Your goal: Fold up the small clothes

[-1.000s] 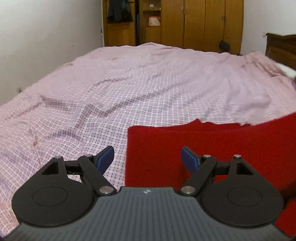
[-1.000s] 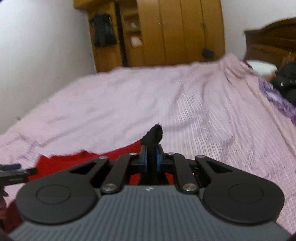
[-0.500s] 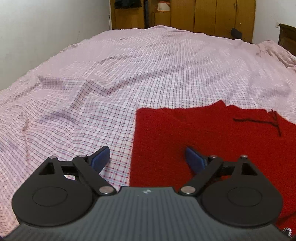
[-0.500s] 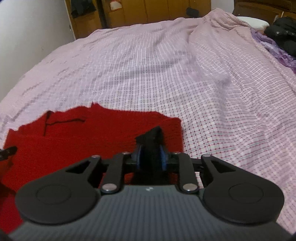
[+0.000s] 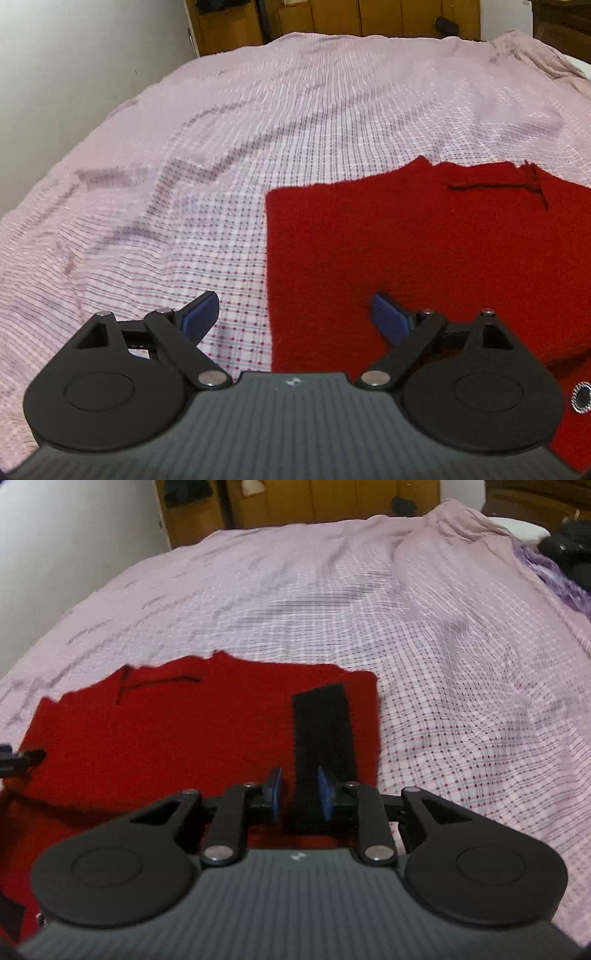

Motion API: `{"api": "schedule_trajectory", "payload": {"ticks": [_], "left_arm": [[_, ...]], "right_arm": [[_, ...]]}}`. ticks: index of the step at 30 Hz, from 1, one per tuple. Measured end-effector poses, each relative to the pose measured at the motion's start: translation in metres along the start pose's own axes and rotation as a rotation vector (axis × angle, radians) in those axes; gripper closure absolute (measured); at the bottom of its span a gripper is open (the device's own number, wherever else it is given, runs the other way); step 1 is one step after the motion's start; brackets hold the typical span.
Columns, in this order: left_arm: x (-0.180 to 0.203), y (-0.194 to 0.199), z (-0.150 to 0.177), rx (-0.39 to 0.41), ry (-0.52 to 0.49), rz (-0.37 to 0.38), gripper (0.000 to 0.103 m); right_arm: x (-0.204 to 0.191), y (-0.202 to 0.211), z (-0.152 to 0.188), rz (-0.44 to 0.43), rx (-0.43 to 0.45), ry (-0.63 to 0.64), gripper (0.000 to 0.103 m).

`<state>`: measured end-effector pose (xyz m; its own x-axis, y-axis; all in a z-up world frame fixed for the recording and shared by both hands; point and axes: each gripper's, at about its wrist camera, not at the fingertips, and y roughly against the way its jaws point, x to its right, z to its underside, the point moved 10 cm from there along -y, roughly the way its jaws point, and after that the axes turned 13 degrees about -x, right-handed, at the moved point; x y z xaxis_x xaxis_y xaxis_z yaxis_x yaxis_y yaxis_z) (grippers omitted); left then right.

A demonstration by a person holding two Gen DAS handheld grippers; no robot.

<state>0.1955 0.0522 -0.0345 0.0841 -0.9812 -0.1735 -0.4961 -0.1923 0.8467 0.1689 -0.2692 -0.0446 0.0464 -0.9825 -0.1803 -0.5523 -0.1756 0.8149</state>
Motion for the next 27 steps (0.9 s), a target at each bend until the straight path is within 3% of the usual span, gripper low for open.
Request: {"api": "schedule_trajectory", "payload": {"ticks": [5, 6, 7, 9, 17, 27], "left_arm": [[-0.006, 0.007, -0.002, -0.002, 0.027, 0.013, 0.007], [-0.007, 0.013, -0.001, 0.003, 0.018, 0.007, 0.008], [-0.007, 0.020, 0.001, 0.008, 0.005, -0.001, 0.008], [-0.008, 0.037, 0.004, 0.021, -0.018, -0.002, 0.008], [-0.014, 0.131, 0.031, 0.149, -0.019, 0.112, 0.008], [-0.022, 0.175, 0.111, 0.104, -0.015, 0.148, 0.007]], "right_arm": [[-0.001, 0.006, -0.004, -0.009, 0.006, -0.022, 0.076], [-0.005, 0.012, -0.003, -0.009, 0.008, -0.008, 0.068], [-0.008, 0.018, -0.001, -0.015, 0.014, 0.008, 0.050], [-0.014, 0.036, 0.002, -0.012, 0.043, 0.033, 0.031], [-0.038, 0.115, 0.026, -0.053, 0.083, 0.120, 0.031], [-0.064, 0.178, 0.075, -0.061, 0.113, 0.248, 0.031]]}}
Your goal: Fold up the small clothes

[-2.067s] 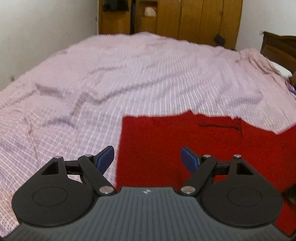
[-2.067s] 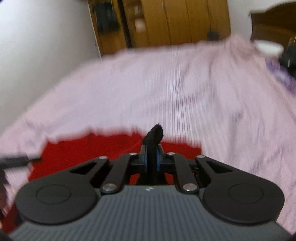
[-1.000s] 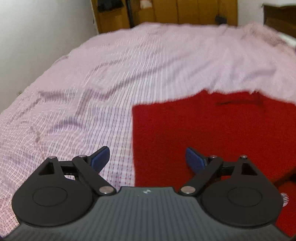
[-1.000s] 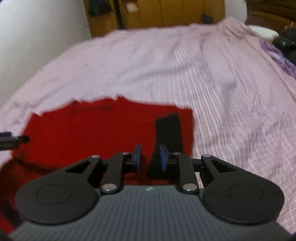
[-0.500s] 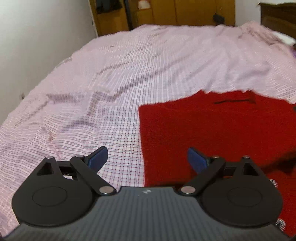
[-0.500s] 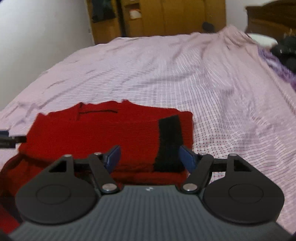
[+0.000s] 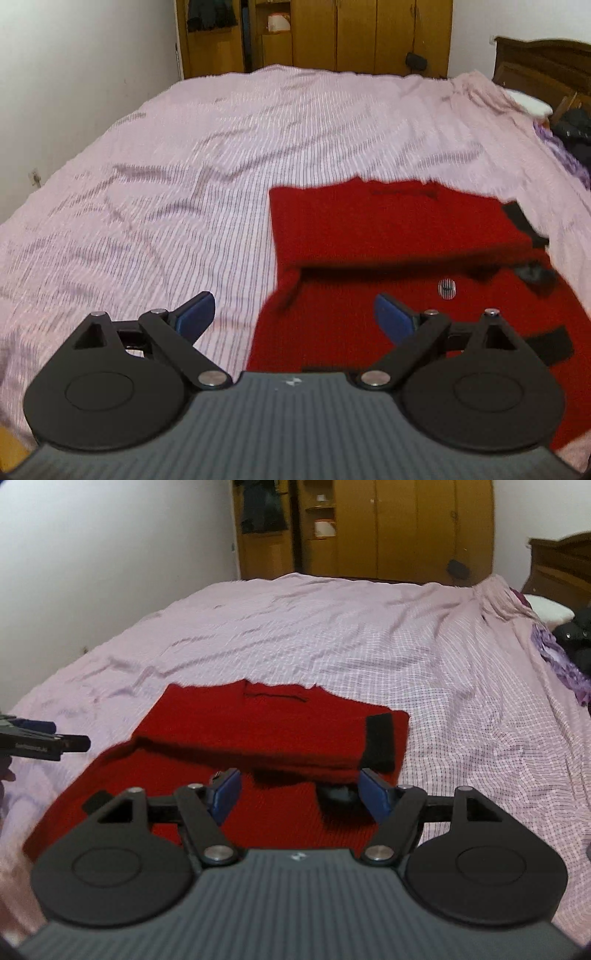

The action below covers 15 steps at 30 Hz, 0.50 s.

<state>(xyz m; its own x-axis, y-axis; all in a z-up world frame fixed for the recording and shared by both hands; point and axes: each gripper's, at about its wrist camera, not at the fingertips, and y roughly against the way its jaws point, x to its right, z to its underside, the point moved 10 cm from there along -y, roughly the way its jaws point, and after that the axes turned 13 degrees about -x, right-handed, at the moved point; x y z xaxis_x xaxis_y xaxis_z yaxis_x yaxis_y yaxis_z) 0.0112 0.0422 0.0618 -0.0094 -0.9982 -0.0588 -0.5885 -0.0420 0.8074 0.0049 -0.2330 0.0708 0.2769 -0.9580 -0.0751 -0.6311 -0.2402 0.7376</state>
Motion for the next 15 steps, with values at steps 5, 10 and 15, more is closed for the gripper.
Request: {"api": "schedule_trajectory", "payload": {"ticks": [5, 10, 15], "left_arm": [[0.007, 0.004, 0.047, -0.050, -0.033, 0.010, 0.007], [0.018, -0.001, 0.085, -0.102, -0.114, 0.006, 0.007], [0.018, -0.011, 0.112, -0.140, -0.164, -0.036, 0.007]], "right_arm": [[-0.019, 0.001, 0.028, 0.013, -0.054, 0.064, 0.031], [-0.051, -0.008, 0.065, 0.054, -0.129, 0.243, 0.031], [-0.075, -0.021, 0.097, 0.045, -0.208, 0.381, 0.031]]}}
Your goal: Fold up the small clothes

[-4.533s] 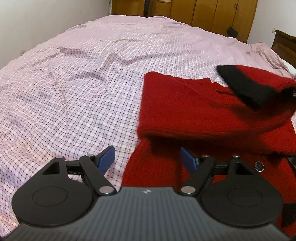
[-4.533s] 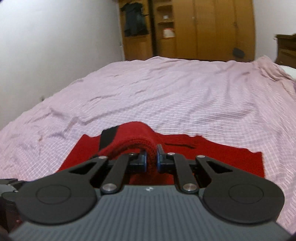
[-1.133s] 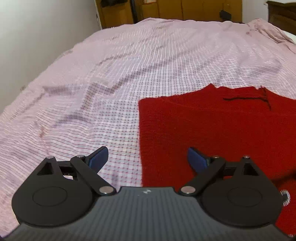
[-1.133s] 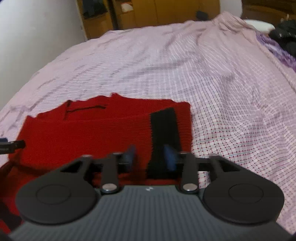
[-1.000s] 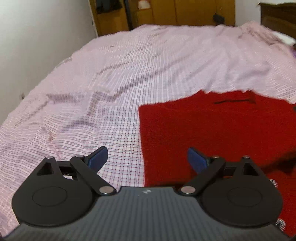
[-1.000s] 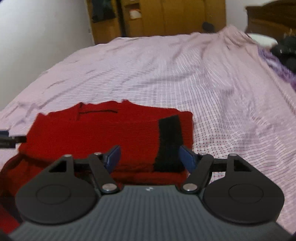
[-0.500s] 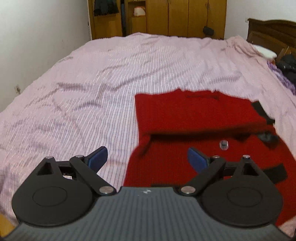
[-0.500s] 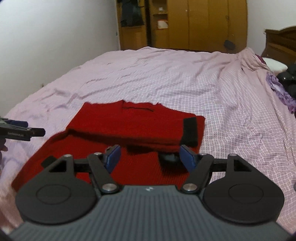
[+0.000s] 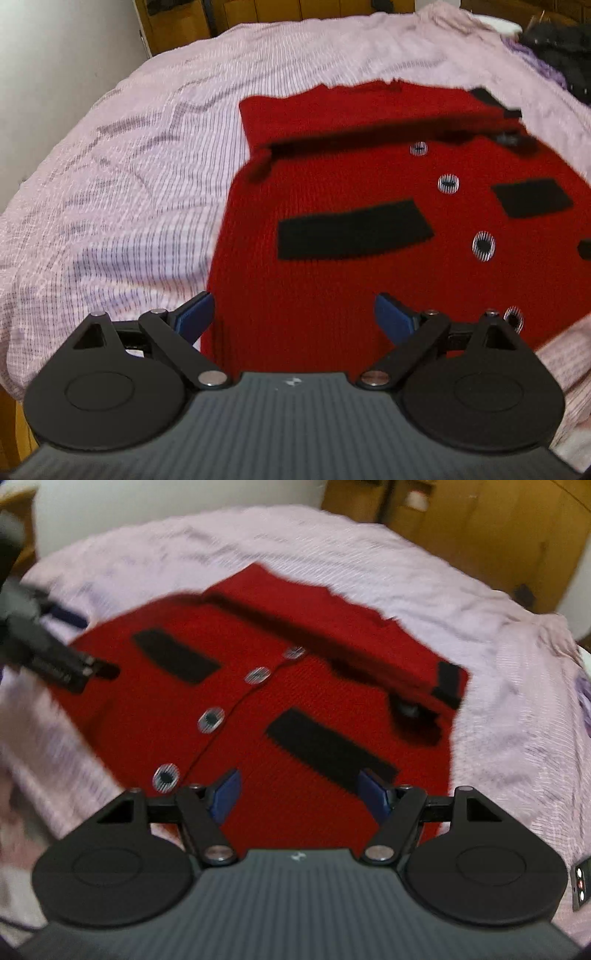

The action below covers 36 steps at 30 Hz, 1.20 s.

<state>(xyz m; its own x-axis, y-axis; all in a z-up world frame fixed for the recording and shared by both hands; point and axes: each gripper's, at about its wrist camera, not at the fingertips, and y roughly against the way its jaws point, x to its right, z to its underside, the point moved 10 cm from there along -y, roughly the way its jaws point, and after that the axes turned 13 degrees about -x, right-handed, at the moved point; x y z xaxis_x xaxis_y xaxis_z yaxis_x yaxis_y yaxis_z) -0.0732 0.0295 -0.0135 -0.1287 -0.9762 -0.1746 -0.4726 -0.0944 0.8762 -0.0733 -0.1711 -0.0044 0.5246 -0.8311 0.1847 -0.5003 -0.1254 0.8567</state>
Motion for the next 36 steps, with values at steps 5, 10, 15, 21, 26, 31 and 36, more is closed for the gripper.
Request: {"api": "schedule_trajectory", "payload": {"ticks": [5, 10, 15, 21, 26, 31, 36], "left_arm": [[0.003, -0.009, 0.016, -0.023, -0.029, -0.016, 0.007], [0.015, -0.012, 0.031, -0.039, -0.080, -0.013, 0.007], [0.026, -0.012, 0.048, -0.054, -0.116, -0.013, 0.007], [0.031, -0.010, 0.054, -0.064, -0.106, 0.023, 0.007], [0.028, -0.007, 0.057, -0.061, -0.086, 0.047, 0.007], [0.024, -0.001, 0.055, -0.036, -0.032, 0.094, 0.007], [0.027, 0.005, 0.054, -0.011, -0.027, 0.138, 0.007]], "right_arm": [[-0.018, -0.015, 0.009, -0.011, -0.051, 0.050, 0.031], [-0.039, -0.025, 0.018, 0.021, -0.109, 0.175, 0.031], [-0.063, -0.028, 0.037, 0.061, -0.174, 0.361, 0.031], [-0.074, -0.044, 0.047, 0.145, -0.233, 0.470, 0.028], [-0.071, -0.041, 0.030, 0.255, -0.170, 0.470, 0.027], [-0.054, -0.010, 0.007, 0.309, -0.029, 0.373, 0.027], [-0.042, -0.004, 0.000, 0.279, -0.004, 0.304, 0.028]]}}
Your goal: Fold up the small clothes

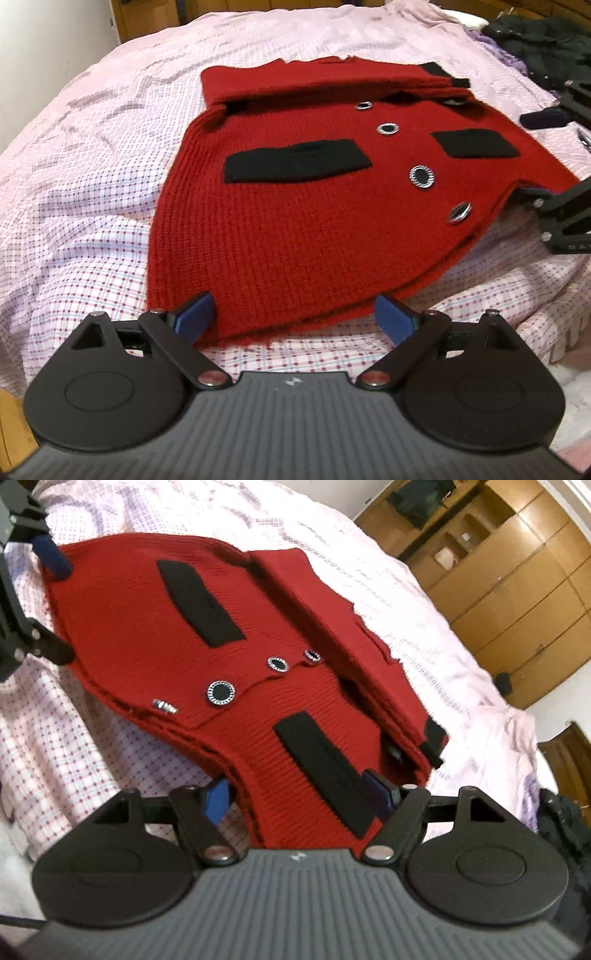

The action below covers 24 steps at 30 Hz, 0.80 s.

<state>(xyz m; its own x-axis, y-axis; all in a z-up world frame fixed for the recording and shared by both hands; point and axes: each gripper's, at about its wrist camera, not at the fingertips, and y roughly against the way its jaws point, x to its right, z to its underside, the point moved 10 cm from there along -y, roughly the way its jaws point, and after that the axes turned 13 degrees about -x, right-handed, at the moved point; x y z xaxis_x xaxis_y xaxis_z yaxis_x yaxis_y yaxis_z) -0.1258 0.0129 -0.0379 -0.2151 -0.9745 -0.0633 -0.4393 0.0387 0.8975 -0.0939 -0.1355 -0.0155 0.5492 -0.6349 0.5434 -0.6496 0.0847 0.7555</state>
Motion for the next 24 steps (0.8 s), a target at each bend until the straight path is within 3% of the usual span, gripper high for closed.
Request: {"api": "schedule_trajectory", "payload": {"ticks": [3, 5, 6, 7, 11, 21, 24], "left_arm": [[0.011, 0.004, 0.002, 0.011, -0.017, 0.040, 0.007], [0.019, 0.006, 0.003, 0.017, -0.039, 0.065, 0.007], [0.023, 0.007, 0.003, 0.019, -0.051, 0.068, 0.007], [0.025, 0.007, 0.003, 0.020, -0.061, 0.068, 0.007], [0.028, 0.006, 0.000, 0.029, -0.090, 0.034, 0.007], [-0.001, -0.016, -0.009, 0.025, -0.160, -0.205, 0.007], [-0.007, -0.020, -0.007, 0.044, -0.166, -0.228, 0.007]], "right_arm": [[-0.002, -0.006, 0.000, -0.042, -0.008, -0.019, 0.035], [-0.002, -0.007, -0.002, -0.074, -0.006, -0.034, 0.057], [-0.004, -0.006, -0.003, -0.093, -0.004, -0.043, 0.077], [-0.004, -0.004, -0.004, -0.120, -0.003, -0.060, 0.087], [-0.003, 0.003, -0.010, -0.112, 0.033, -0.071, 0.089], [0.008, 0.017, -0.009, -0.076, 0.083, -0.127, 0.090], [0.016, 0.013, -0.002, -0.082, 0.075, -0.176, 0.090]]}}
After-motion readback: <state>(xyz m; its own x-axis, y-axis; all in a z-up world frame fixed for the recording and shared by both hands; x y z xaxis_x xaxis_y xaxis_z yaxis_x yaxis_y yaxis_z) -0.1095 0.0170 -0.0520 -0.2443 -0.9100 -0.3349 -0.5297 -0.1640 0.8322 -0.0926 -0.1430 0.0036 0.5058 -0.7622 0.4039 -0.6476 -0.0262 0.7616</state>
